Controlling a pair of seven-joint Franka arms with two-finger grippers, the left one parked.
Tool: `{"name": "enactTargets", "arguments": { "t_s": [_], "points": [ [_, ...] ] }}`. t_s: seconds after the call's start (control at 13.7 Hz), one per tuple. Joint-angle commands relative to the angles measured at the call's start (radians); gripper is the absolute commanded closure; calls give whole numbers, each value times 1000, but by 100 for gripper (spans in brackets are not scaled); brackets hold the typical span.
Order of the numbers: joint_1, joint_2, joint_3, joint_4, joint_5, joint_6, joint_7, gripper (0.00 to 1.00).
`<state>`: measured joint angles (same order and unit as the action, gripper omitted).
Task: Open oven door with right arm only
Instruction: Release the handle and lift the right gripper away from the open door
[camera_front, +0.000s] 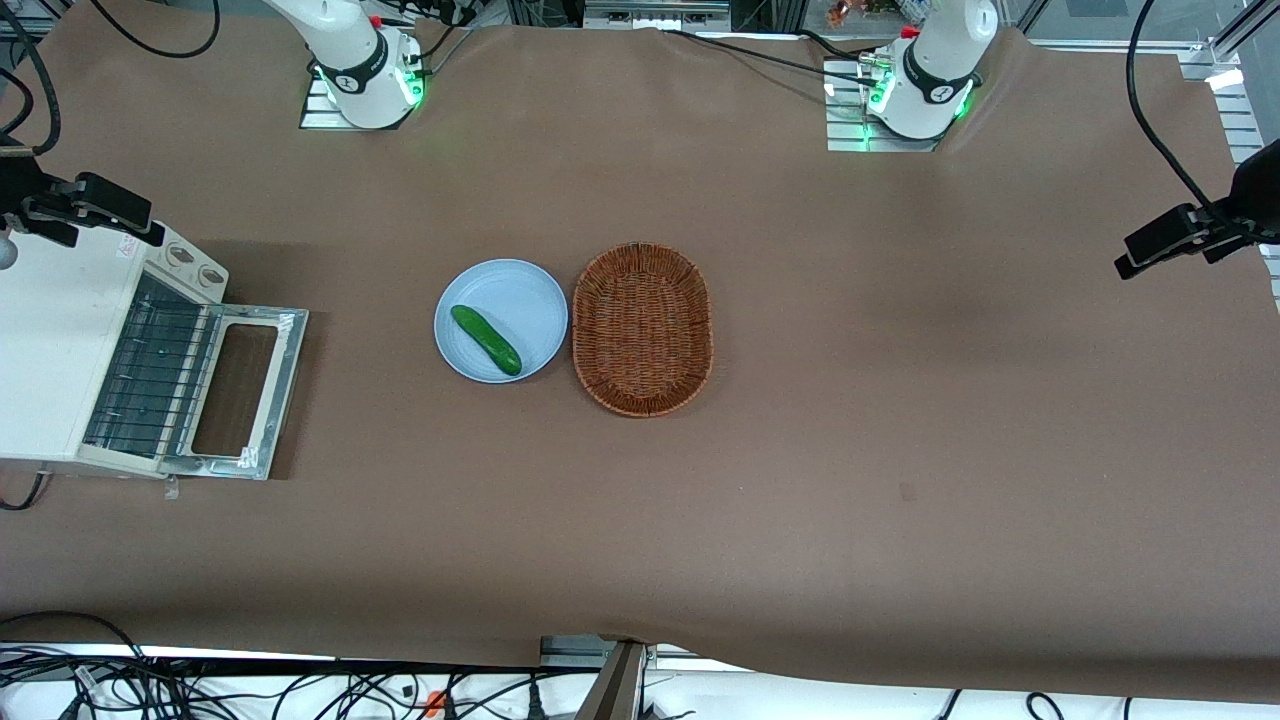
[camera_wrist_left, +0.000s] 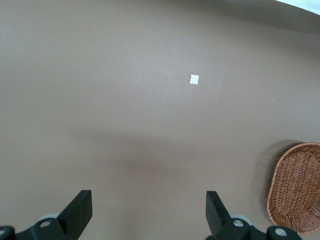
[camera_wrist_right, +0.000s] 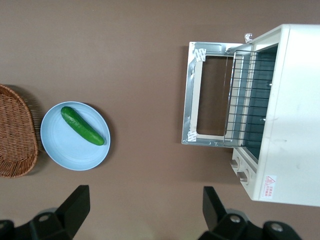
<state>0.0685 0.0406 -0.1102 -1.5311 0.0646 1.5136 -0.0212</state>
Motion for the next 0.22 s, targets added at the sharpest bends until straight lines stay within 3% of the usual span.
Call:
{"name": "enactTargets", "arguments": {
  "t_s": [0.0,0.15],
  "points": [
    [-79,-107,70,-153,-14,76,-17,0],
    [-82,-107,70,-155,-16,74,-19,0]
  ]
}}
